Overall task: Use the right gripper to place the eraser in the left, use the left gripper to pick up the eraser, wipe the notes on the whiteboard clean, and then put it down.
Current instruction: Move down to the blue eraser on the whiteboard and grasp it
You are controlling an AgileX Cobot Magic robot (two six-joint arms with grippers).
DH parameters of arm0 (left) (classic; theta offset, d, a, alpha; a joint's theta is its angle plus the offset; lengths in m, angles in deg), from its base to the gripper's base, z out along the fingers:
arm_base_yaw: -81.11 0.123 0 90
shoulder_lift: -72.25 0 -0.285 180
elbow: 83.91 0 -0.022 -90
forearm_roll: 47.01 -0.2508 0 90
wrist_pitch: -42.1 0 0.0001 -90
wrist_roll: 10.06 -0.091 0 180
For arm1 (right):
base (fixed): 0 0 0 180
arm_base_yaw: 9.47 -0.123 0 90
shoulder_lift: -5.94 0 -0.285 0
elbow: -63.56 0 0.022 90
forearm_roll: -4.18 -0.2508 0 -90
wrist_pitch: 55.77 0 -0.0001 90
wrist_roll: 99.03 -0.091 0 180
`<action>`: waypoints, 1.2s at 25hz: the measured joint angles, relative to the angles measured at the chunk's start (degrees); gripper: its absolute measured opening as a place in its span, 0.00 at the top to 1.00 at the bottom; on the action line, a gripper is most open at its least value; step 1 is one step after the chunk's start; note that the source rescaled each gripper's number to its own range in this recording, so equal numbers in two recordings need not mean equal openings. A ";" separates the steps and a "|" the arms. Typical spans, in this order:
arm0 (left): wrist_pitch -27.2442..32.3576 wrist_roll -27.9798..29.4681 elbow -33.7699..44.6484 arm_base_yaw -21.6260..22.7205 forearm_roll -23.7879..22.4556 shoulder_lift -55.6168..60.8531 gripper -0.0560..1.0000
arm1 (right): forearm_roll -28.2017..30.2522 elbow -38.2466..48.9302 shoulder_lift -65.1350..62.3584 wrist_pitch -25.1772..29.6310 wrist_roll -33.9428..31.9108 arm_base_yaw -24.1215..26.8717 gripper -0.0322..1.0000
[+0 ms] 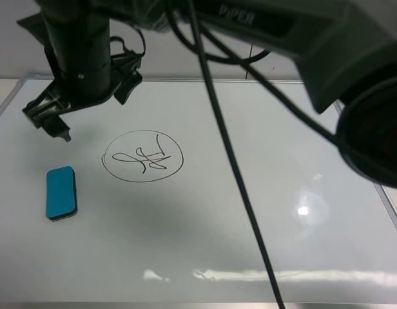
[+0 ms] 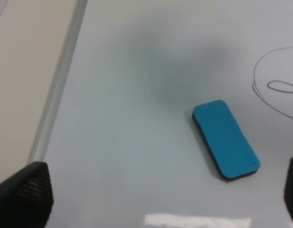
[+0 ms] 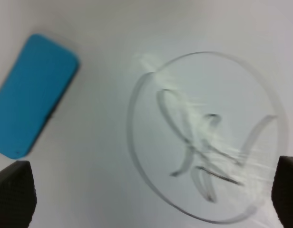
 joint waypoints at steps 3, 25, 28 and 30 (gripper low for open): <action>0.00 0.00 0.00 0.00 0.00 0.00 0.02 | 0.06 0.00 -5.19 1.65 2.42 2.06 0.00; 0.00 0.00 0.00 0.00 0.00 0.00 0.02 | 4.07 22.99 -41.71 2.00 6.46 7.68 0.00; 0.00 0.00 0.00 0.00 0.00 0.00 0.02 | 5.55 31.34 -49.54 2.00 3.89 7.68 0.00; 0.00 0.00 0.00 0.00 0.00 0.00 0.02 | 6.43 37.66 -55.67 1.26 1.36 7.68 0.00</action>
